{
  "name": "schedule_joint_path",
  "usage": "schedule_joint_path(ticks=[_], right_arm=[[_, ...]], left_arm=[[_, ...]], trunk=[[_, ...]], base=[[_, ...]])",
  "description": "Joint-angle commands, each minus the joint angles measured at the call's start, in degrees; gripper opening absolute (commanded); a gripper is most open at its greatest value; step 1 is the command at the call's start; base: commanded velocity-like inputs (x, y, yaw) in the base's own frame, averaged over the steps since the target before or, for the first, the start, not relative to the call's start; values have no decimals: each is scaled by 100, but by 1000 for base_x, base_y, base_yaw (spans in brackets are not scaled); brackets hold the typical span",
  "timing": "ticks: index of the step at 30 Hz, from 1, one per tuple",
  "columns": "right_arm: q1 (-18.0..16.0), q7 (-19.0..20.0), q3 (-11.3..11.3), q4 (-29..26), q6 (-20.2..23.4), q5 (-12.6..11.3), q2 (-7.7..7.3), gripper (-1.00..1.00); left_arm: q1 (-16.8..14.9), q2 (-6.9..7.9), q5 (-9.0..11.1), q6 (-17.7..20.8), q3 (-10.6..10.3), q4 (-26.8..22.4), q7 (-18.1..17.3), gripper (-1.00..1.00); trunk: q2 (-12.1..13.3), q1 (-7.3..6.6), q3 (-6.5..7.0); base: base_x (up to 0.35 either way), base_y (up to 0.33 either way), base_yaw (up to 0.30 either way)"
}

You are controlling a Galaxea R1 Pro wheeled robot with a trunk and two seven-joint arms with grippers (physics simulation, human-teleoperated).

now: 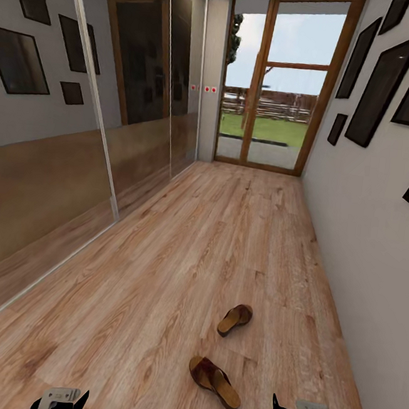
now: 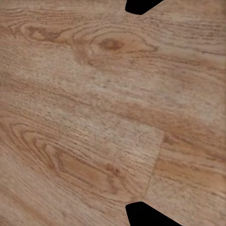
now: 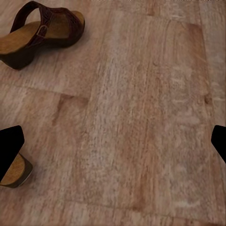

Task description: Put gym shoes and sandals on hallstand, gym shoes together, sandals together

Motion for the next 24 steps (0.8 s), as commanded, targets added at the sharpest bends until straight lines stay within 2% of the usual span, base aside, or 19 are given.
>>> schedule_joint_path(ticks=[1,6,13,16,20,24], right_arm=[[-4,-20,-36,6,-17,63,-3,100],[-5,-7,67,-35,-7,103,-14,100],[-10,-4,456,-577,210,326,-34,100],[-11,0,591,-996,554,454,-37,100],[-12,59,683,-1601,1218,558,-39,100],[-12,361,725,-2175,1890,604,-39,100]], left_arm=[[-4,-1,-33,-13,46,2,-34,100],[-60,-13,-47,52,42,-54,-34,100],[-224,-17,-70,122,19,-86,-27,100],[-434,-18,-89,191,10,-80,-28,100],[-693,-18,-120,352,-1,-80,-36,100],[-919,-27,-176,555,-5,-93,-40,100]], trunk=[[-2,-1,-5],[-2,-1,-5],[-2,-1,-5],[-2,-1,-5],[-2,-1,-5],[-2,-1,-5]], base=[[11,-1,1],[3,0,0],[0,0,0],[0,0,0],[0,0,0],[0,0,0]])
